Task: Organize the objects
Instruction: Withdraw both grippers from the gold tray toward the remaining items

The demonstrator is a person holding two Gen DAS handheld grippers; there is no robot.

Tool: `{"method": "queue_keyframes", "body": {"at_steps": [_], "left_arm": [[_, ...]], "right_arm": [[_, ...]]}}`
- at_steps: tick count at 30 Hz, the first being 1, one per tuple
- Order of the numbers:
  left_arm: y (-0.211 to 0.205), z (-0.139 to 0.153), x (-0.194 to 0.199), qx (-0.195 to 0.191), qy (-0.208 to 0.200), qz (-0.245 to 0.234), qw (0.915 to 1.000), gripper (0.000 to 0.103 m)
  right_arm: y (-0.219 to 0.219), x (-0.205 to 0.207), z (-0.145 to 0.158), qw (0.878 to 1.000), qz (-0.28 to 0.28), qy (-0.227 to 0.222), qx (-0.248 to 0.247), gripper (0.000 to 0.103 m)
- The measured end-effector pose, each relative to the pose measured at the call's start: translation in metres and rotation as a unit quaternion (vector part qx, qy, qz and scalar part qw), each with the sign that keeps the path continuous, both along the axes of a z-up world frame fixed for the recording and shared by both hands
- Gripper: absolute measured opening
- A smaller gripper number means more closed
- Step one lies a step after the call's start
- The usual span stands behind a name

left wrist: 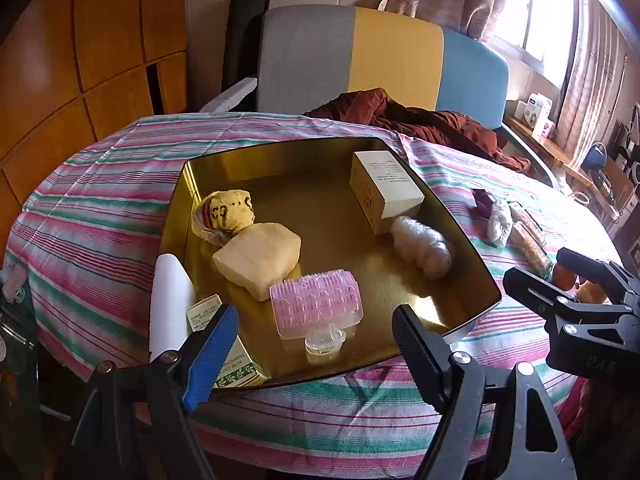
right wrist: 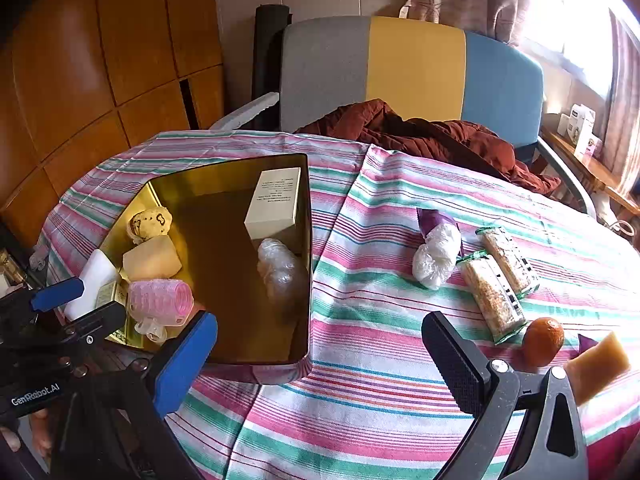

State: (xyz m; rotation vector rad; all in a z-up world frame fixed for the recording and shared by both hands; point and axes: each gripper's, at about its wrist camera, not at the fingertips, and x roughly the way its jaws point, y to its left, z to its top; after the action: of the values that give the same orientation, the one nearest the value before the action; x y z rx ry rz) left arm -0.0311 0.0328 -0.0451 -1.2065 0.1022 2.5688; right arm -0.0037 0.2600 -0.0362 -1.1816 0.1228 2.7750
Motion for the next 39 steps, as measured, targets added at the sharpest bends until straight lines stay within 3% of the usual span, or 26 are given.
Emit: {"method": "queue_keyframes", "body": {"at_steps": [18,28,39], "left_arm": [[0.009,-0.007,0.001,-0.007,-0.013,-0.011,0.9998,0.081],[0.002,-0.008,-0.005,0.031,-0.029,0.002,0.9991,0.081],[0.034,0.0,0.002,0.037,-0.029,-0.068,0.9966,0.08]], "right_arm": [[0.014,0.011,-0.007,0.999,-0.034,0.004,0.015,0.103],[0.039,0.024,-0.017,0.998,-0.065,-0.012,0.007,0.103],[0.11,0.054,-0.009,0.99,-0.14,-0.025,-0.003,0.103]]}}
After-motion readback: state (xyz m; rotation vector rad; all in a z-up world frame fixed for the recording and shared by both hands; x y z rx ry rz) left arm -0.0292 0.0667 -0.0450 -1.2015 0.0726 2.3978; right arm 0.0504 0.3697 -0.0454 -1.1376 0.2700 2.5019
